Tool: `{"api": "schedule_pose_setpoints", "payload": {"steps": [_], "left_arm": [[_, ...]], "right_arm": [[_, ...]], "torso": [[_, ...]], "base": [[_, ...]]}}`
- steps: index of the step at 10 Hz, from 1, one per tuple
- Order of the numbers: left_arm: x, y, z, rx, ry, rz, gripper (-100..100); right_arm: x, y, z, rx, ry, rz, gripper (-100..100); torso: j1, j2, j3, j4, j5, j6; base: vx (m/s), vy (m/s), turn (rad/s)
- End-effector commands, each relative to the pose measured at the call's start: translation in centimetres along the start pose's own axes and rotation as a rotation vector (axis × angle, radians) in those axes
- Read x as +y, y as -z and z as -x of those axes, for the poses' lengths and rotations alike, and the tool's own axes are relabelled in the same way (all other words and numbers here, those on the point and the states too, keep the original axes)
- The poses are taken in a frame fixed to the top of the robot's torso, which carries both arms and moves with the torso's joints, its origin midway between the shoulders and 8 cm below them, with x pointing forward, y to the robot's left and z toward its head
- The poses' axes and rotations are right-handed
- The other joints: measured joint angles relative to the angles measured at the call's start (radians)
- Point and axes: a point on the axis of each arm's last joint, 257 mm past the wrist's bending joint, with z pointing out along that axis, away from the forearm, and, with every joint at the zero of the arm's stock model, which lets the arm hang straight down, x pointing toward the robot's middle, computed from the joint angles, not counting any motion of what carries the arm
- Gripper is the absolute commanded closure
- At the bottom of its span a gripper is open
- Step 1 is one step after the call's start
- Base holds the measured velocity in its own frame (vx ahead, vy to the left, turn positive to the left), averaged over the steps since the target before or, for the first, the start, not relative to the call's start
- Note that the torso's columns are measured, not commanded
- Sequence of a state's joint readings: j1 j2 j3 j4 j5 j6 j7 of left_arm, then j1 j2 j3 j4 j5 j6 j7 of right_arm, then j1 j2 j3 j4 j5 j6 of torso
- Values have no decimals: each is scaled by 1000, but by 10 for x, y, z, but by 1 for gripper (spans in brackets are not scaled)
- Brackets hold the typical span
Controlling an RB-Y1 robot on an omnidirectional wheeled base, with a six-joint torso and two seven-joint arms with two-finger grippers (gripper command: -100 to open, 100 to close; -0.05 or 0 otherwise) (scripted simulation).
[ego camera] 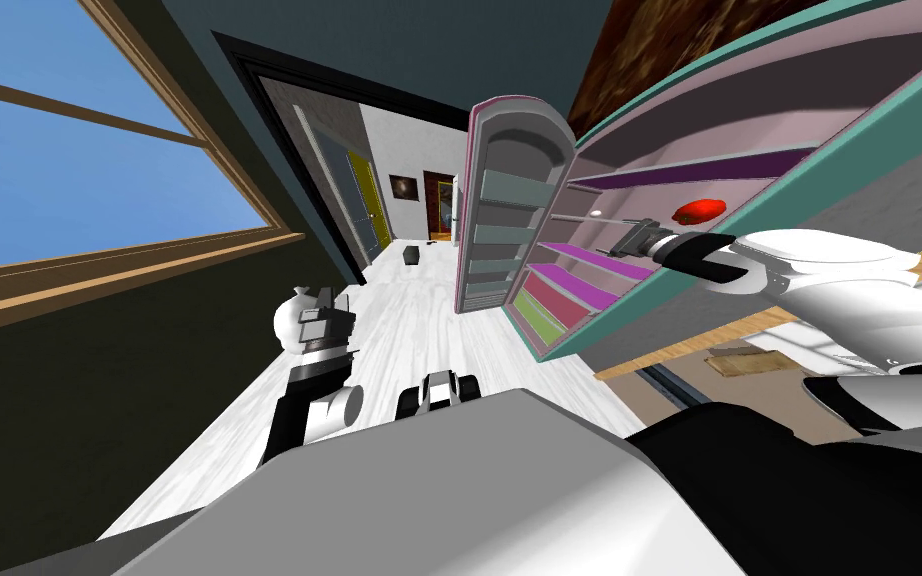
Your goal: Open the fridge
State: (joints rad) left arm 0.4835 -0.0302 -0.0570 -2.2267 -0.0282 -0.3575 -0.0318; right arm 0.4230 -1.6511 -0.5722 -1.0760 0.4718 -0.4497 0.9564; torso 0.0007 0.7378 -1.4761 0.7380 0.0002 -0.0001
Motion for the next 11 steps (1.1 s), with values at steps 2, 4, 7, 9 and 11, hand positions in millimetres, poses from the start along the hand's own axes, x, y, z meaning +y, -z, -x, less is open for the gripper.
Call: {"api": "schedule_pose_setpoints", "payload": {"steps": [2,4,7,9,11], "left_arm": [[0,0,0,0,0,0,0],[0,0,0,0,0,0,0],[0,0,0,0,0,0,0],[0,0,0,0,0,0,0],[0,0,0,0,0,0,0]], "right_arm": [[-39,-2,1,24,97,-32,-100],[-36,-1,-2,27,86,-29,-100],[-52,-5,11,7,86,-28,-100],[-63,-8,21,-4,87,-28,-100],[-78,-12,35,-22,87,-27,-100]], "torso": [[0,0,0,0,0,0],[-2,1,1,0,-1,0],[-1,1,0,0,0,0],[-1,0,0,0,0,0],[0,0,0,0,0,0]], "base": [[37,35,48],[15,6,30],[11,-7,-48],[23,-14,-73],[25,-10,-85]]}}
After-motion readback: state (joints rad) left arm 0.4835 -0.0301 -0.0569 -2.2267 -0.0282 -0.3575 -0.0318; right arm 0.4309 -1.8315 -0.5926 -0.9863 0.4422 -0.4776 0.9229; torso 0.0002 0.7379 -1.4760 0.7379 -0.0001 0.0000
